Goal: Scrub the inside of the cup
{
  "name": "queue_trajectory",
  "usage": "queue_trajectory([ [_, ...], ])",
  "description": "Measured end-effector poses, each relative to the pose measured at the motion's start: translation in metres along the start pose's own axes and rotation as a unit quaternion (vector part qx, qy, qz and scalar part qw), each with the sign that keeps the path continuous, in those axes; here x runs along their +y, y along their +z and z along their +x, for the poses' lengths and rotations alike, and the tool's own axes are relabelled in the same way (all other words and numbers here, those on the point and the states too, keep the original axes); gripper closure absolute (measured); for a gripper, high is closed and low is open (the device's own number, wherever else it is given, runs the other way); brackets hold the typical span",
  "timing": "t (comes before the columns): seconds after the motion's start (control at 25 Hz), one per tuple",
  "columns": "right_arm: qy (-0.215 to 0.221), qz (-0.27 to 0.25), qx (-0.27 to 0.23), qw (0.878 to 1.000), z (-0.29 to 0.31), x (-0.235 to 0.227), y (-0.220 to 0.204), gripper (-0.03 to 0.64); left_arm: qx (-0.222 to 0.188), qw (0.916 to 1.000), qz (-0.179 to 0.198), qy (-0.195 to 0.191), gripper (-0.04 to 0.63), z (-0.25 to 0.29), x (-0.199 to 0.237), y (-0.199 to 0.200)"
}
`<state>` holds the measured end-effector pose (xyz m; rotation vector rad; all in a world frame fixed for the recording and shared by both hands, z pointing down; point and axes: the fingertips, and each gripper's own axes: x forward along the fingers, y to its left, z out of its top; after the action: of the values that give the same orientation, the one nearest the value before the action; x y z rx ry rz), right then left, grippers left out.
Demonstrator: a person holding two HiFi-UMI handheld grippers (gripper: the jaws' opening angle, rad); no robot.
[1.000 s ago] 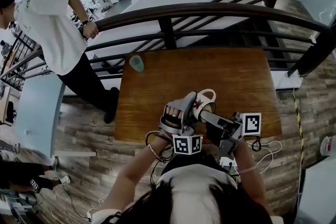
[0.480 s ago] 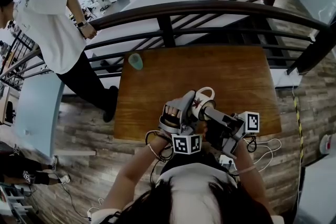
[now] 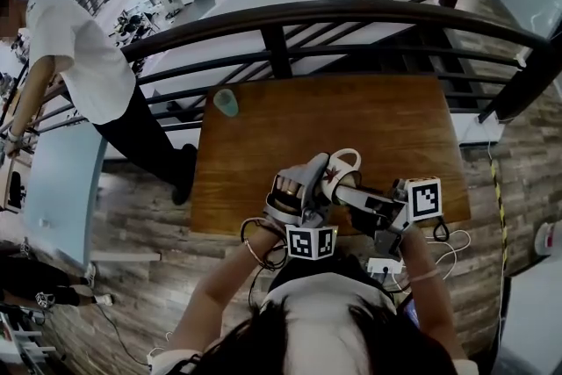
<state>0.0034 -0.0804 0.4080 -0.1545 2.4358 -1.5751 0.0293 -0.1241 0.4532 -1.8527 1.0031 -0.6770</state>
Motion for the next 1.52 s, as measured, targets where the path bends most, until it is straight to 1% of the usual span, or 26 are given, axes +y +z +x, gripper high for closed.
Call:
queue_trajectory([
  [0.04, -0.017, -0.028, 0.022, 0.999, 0.001, 0.0, -0.004, 0.548, -0.001, 1.0, 0.003, -0.003, 0.207, -0.001, -0.002, 0.0],
  [0.12, -0.048, -0.082, 0.068, 0.993, 0.003, -0.001, -0.011, 0.548, -0.003, 0.9999, 0.011, -0.01, 0.207, -0.003, -0.004, 0.0],
  [0.2, -0.077, -0.132, 0.117, 0.981, 0.005, -0.002, -0.018, 0.548, -0.004, 0.9997, 0.018, -0.016, 0.207, -0.004, -0.006, 0.0],
  [0.28, -0.106, -0.176, 0.165, 0.965, 0.004, -0.007, -0.023, 0.548, -0.002, 0.9996, 0.02, -0.022, 0.207, -0.003, -0.008, 0.0],
  [0.36, -0.134, -0.217, 0.213, 0.943, 0.003, -0.012, -0.03, 0.548, 0.002, 0.9994, 0.021, -0.029, 0.207, -0.003, -0.012, -0.001],
  [0.52, -0.18, -0.292, 0.297, 0.891, 0.007, -0.021, -0.046, 0.548, 0.008, 0.9987, 0.029, -0.04, 0.207, -0.01, -0.016, -0.007],
  [0.64, -0.204, -0.337, 0.347, 0.851, 0.008, -0.028, -0.053, 0.548, 0.011, 0.9983, 0.031, -0.047, 0.207, -0.012, -0.018, -0.011],
  [0.76, -0.218, -0.371, 0.389, 0.814, 0.003, -0.035, -0.059, 0.548, 0.015, 0.9977, 0.035, -0.056, 0.207, -0.012, -0.024, -0.012],
  [0.84, -0.225, -0.387, 0.412, 0.794, 0.001, -0.039, -0.062, 0.548, 0.016, 0.9972, 0.039, -0.062, 0.207, -0.013, -0.026, -0.013],
  [0.92, -0.231, -0.401, 0.428, 0.776, 0.001, -0.042, -0.065, 0.548, 0.019, 0.9968, 0.042, -0.065, 0.207, -0.013, -0.028, -0.015],
  [1.12, -0.244, -0.439, 0.458, 0.734, 0.0, -0.047, -0.067, 0.548, 0.025, 0.9966, 0.039, -0.068, 0.207, -0.011, -0.031, -0.018],
  [1.24, -0.249, -0.463, 0.476, 0.705, 0.001, -0.046, -0.067, 0.548, 0.025, 0.9964, 0.04, -0.071, 0.207, -0.01, -0.03, -0.019],
  [1.28, -0.252, -0.469, 0.481, 0.697, 0.001, -0.046, -0.067, 0.548, 0.024, 0.9964, 0.04, -0.071, 0.207, -0.01, -0.03, -0.018],
  [1.4, -0.259, -0.482, 0.487, 0.681, -0.002, -0.048, -0.067, 0.548, 0.025, 0.9964, 0.039, -0.072, 0.207, -0.008, -0.032, -0.017],
  [1.52, -0.267, -0.492, 0.483, 0.673, -0.003, -0.05, -0.066, 0.548, 0.028, 0.9964, 0.037, -0.07, 0.207, -0.007, -0.032, -0.018],
])
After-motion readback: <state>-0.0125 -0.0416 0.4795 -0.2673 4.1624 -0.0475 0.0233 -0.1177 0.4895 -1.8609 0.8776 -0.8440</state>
